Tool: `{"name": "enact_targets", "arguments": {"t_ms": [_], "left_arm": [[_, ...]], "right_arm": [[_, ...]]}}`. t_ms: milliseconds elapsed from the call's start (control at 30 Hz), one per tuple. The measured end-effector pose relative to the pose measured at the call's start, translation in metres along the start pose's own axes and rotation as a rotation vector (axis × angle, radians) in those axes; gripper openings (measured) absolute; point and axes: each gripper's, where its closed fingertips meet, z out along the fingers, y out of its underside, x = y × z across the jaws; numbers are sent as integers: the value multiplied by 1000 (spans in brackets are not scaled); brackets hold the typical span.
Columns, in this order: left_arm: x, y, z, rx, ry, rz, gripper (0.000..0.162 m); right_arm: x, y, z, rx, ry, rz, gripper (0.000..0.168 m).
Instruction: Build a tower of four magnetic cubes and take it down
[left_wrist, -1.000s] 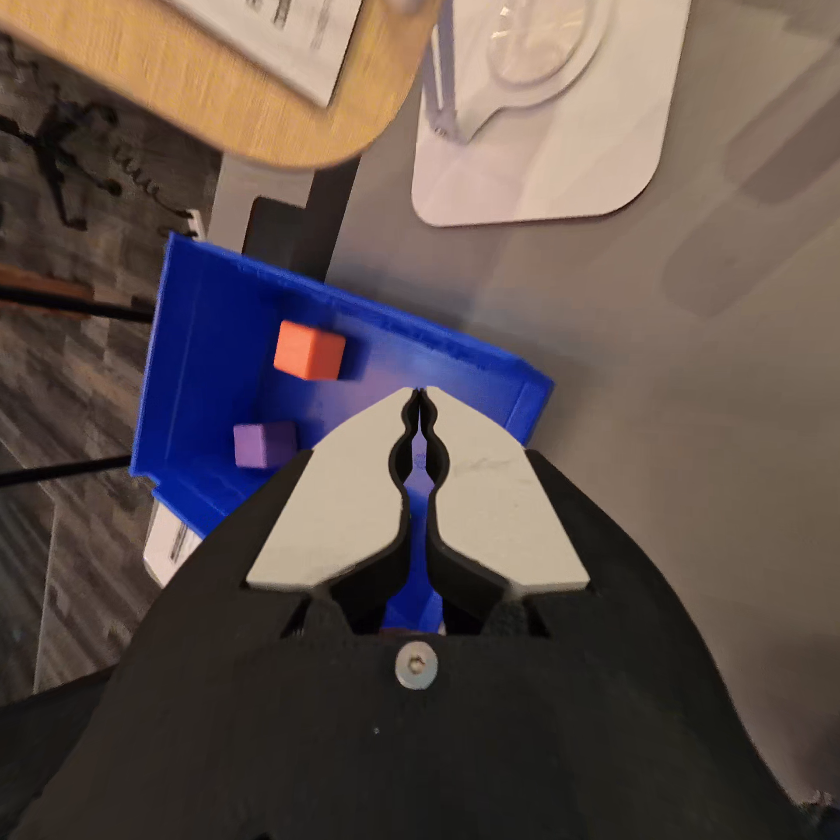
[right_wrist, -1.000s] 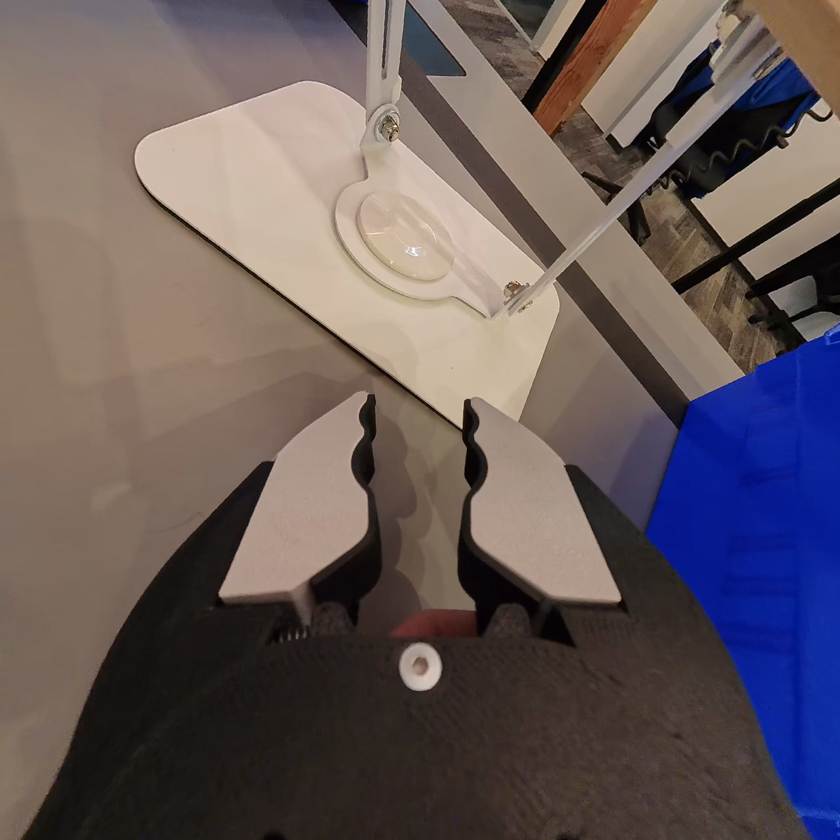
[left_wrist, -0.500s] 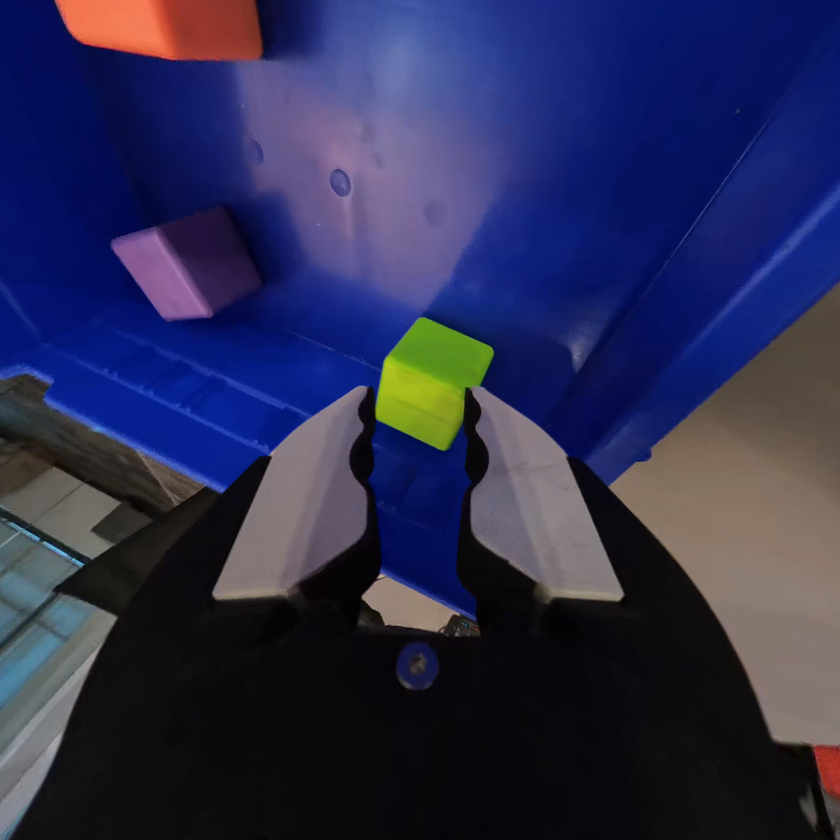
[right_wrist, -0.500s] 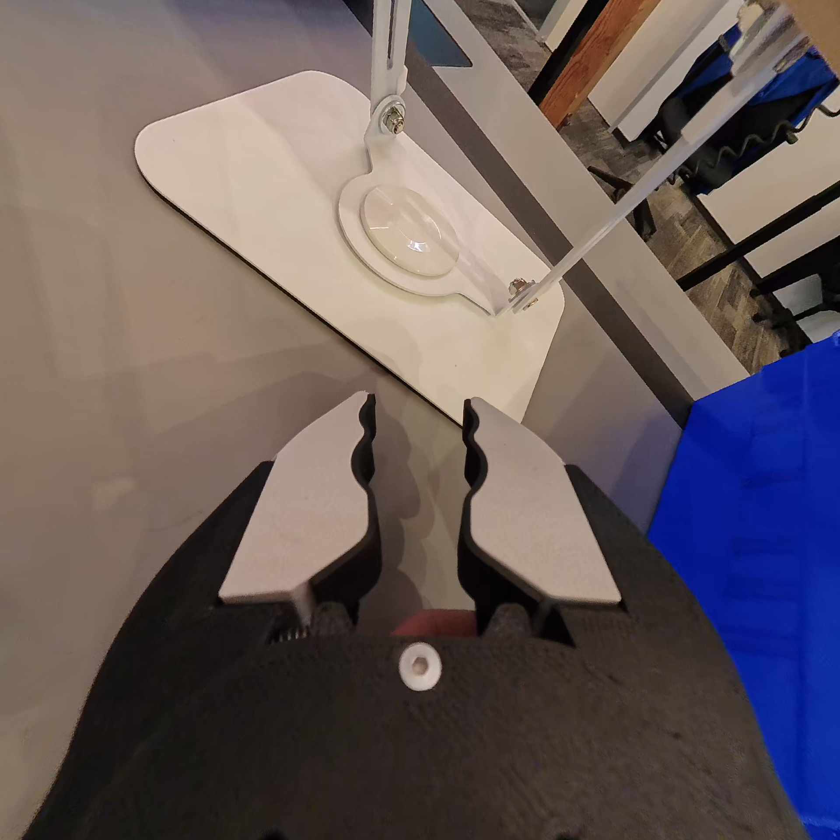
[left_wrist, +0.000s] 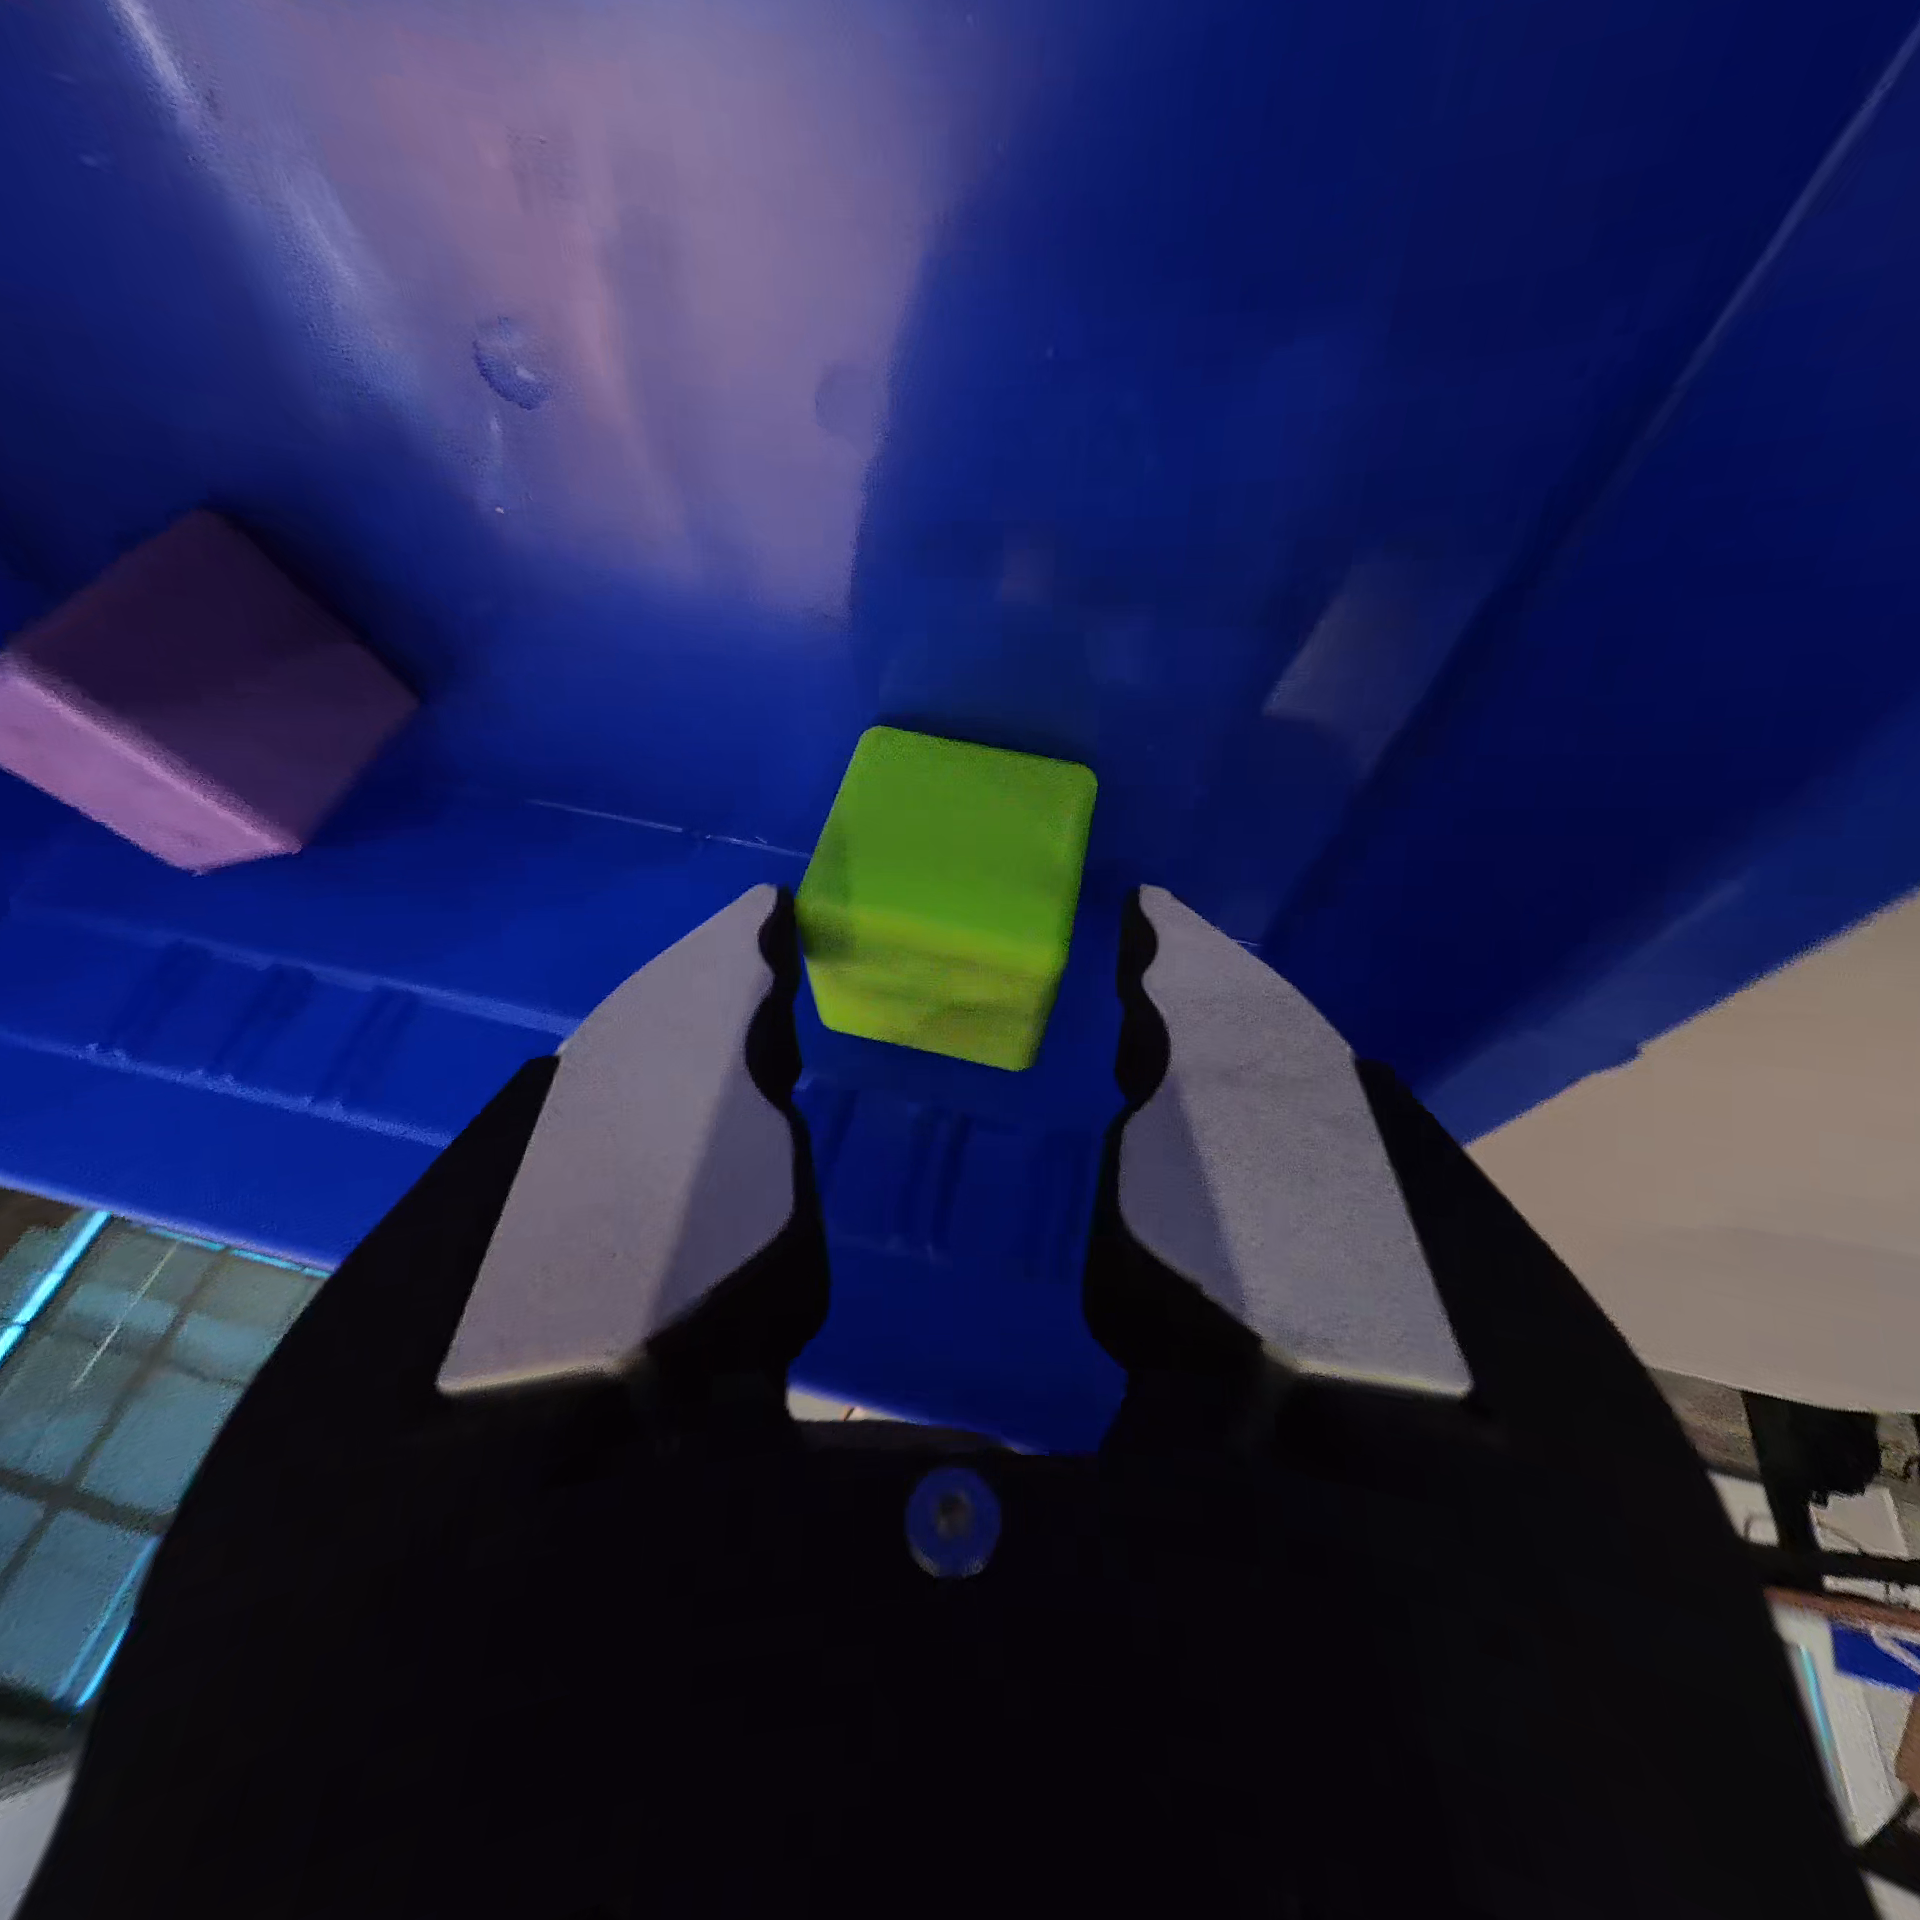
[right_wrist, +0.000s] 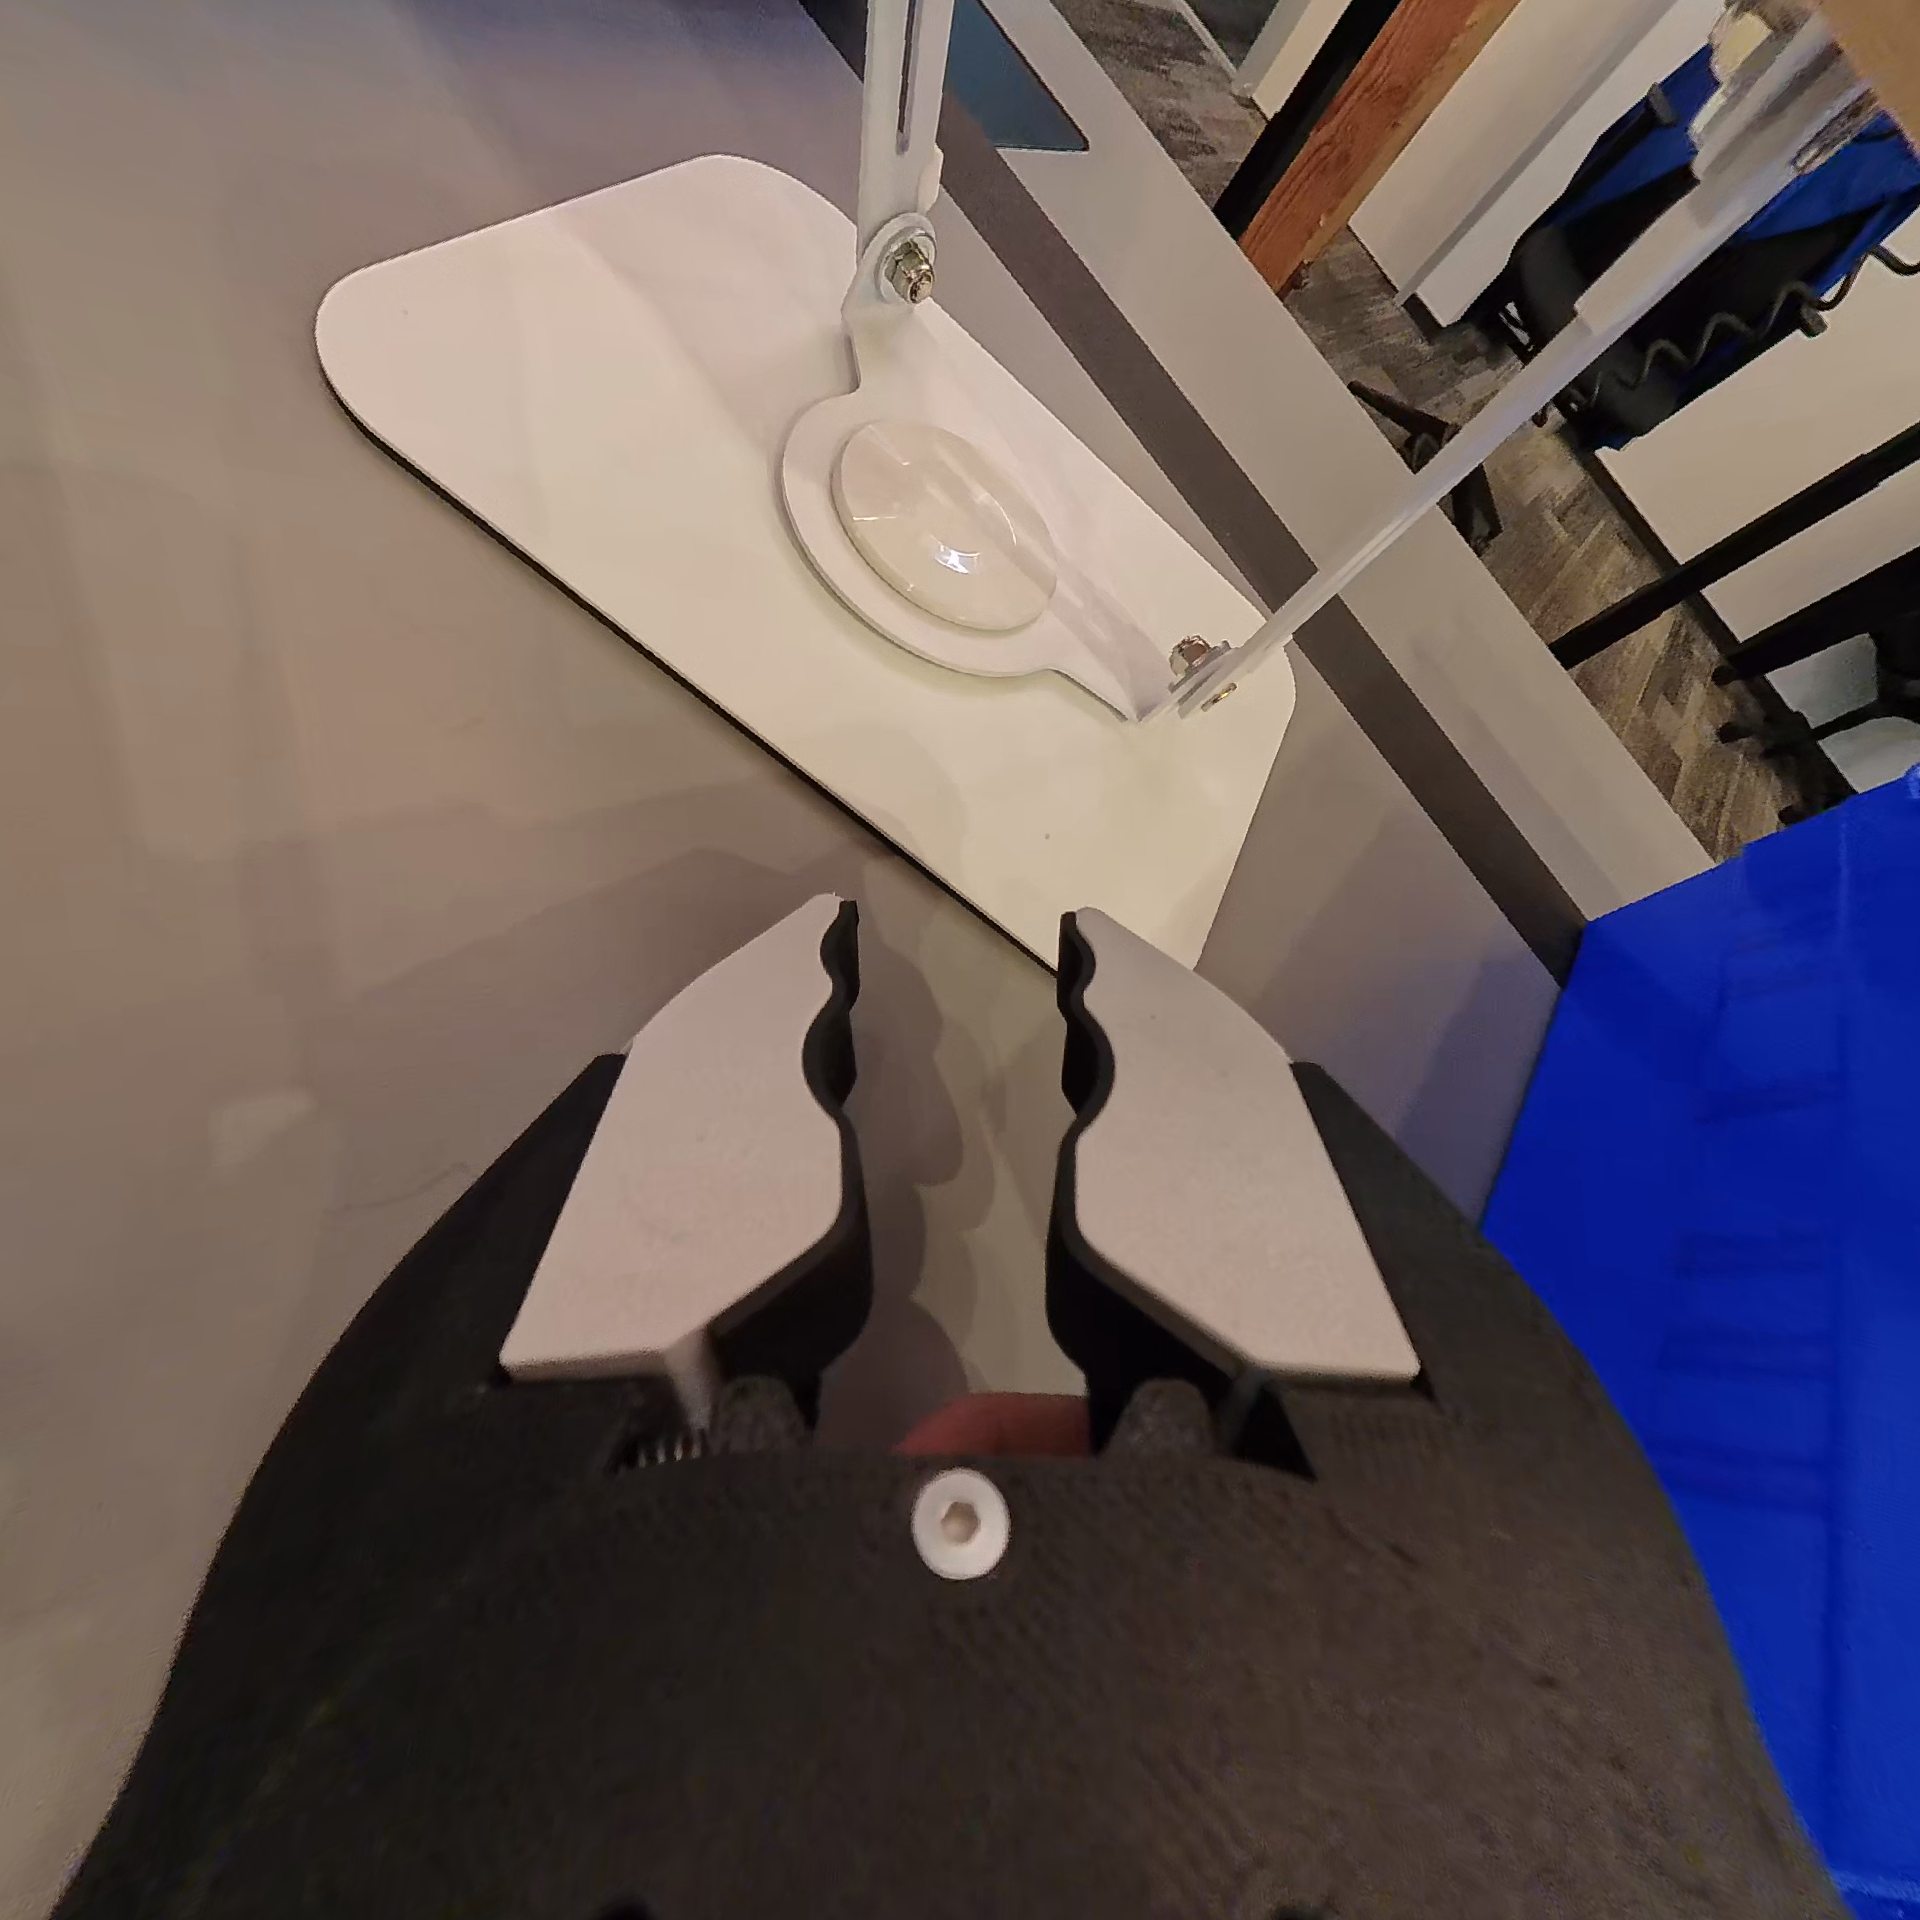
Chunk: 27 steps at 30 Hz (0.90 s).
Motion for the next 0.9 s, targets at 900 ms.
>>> {"name": "enact_targets", "arguments": {"t_ms": [900], "left_arm": [[113,-152,-228,1074,-210,-246,51]], "right_arm": [[2,-1,-1,10,-3,27,37]]}}
